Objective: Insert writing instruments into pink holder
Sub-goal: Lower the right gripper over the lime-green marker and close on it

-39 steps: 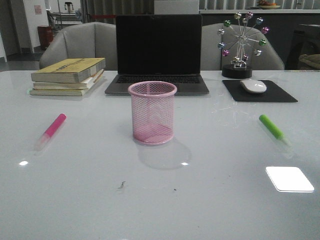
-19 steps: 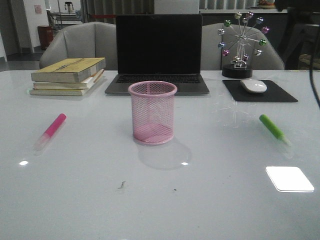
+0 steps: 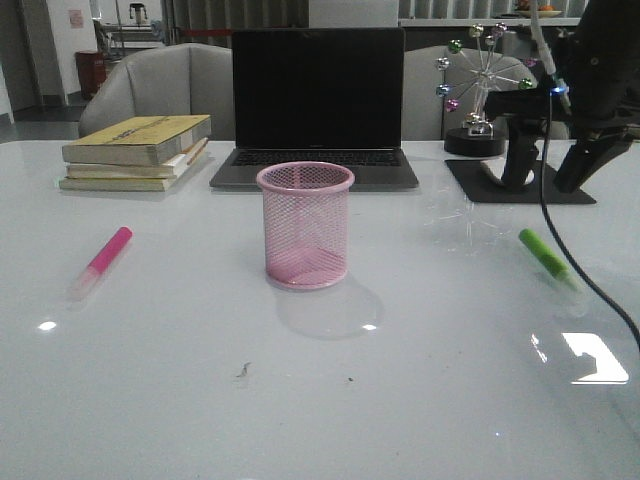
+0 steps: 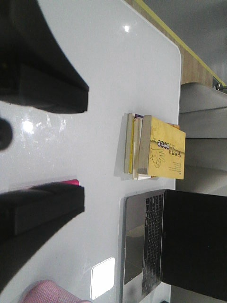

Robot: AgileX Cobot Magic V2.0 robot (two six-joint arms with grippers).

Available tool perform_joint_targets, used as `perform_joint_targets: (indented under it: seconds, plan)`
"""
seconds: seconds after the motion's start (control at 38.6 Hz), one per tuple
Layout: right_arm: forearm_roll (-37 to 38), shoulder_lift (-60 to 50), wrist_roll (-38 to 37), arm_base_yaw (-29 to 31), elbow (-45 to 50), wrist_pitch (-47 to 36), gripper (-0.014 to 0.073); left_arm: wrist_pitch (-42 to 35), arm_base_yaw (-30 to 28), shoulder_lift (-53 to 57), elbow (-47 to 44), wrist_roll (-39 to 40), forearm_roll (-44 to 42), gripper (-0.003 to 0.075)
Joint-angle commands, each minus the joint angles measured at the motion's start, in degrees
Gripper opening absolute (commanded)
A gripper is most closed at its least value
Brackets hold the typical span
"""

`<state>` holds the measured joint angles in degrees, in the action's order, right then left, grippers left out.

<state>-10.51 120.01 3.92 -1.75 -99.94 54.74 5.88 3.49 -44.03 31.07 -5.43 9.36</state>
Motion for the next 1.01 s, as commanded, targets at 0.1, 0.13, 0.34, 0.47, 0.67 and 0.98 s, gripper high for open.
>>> perform_joint_targets:
  seconds: [0.1, 0.13, 0.34, 0.47, 0.67, 0.98]
  plan:
    - [0.5, 0.6, 0.5, 0.2, -3.9, 2.3, 0.0480, -4.8, 0.0, 0.2, 2.1, 0.3, 0.5, 0.0416]
    - [0.8, 0.8, 0.5, 0.2, -3.9, 2.3, 0.0480, -5.0, 0.0, 0.2, 2.1, 0.3, 0.5, 0.0416]
    - [1.8, 2.3, 0.5, 0.2, -3.9, 2.3, 0.0480, -5.4, 0.0, 0.2, 2.1, 0.3, 0.5, 0.0416]
    - [1.8, 3.2, 0.5, 0.2, -3.9, 3.3, 0.0480, -5.9, 0.0, 0.2, 2.1, 0.3, 0.5, 0.0416]
    - [1.8, 4.5, 0.5, 0.2, -3.9, 4.5, 0.0480, -5.9, 0.0, 0.2, 2.1, 0.3, 0.5, 0.0416]
    - [1.8, 4.5, 0.5, 0.2, -3.9, 4.6, 0.0402, -5.9, 0.0, 0.2, 2.1, 0.3, 0.5, 0.0416]
